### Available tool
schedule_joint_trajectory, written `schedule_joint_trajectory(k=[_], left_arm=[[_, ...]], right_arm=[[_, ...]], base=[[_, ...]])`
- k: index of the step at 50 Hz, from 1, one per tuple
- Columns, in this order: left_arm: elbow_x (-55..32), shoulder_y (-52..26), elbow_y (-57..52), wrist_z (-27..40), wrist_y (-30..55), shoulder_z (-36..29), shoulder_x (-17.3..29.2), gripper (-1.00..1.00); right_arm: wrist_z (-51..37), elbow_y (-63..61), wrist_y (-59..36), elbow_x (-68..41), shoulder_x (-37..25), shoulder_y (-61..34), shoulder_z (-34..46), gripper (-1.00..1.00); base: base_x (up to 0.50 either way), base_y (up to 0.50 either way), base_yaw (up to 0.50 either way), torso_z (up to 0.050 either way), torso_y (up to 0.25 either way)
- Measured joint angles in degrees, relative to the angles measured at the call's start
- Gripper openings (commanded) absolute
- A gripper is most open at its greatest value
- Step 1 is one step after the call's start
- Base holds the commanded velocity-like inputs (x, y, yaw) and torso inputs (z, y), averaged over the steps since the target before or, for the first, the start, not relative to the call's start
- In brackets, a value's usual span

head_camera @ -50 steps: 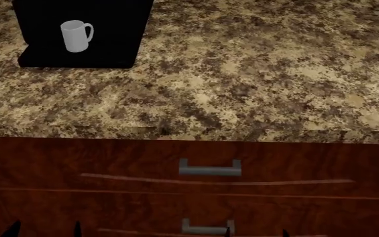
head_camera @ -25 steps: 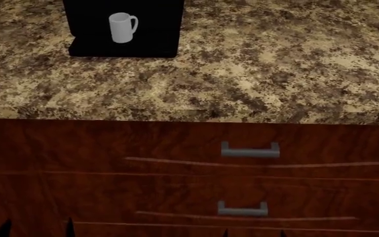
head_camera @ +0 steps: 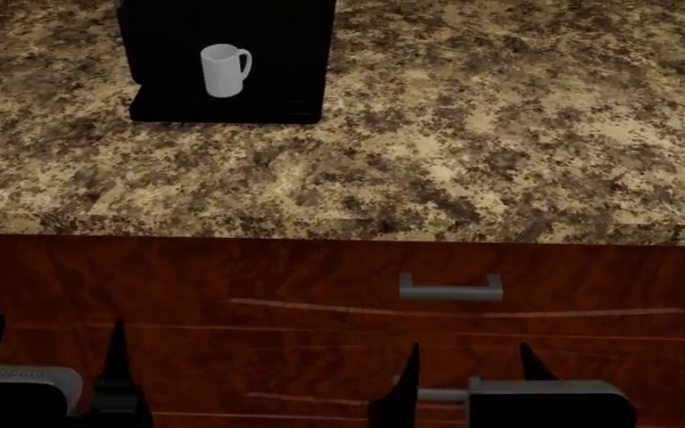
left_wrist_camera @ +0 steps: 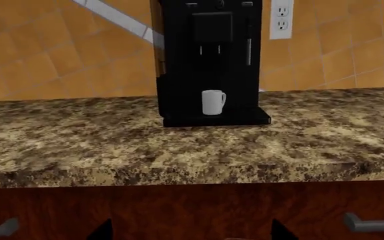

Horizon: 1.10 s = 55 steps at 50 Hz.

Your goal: Pick the mug from under the coffee machine dispenser and place it on the counter.

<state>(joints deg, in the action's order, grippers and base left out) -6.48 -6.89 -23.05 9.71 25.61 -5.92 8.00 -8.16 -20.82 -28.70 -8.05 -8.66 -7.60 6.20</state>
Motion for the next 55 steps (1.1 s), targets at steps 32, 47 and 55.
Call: schedule_joint_trajectory(k=[32,47,55], left_arm=[[-6.68,-15.32,-14.13,2.24,28.77,5.74,-0.19,1.0],[-10.63,-16.7,-8.11,13.81,12.86,25.52,-4.92,1.0],[-13.81,-11.56,-9.51,23.69,-4.59,30.54,-6.13,1.0]], right_arm=[[-1.07,-6.45,-20.33,-2.23,-2.24,-14.01,1.09,1.0],[-2.65,-8.71,-21.68,-2.13,-2.59,-13.54,0.97,1.0],[-3.37,-9.26,-22.24,-2.14,-2.67,-13.55,1.03,1.0]], base=[[0.0,0.0,0.0,0.025,0.0],[0.0,0.0,0.0,0.0,0.0],[0.0,0.0,0.0,0.0,0.0]])
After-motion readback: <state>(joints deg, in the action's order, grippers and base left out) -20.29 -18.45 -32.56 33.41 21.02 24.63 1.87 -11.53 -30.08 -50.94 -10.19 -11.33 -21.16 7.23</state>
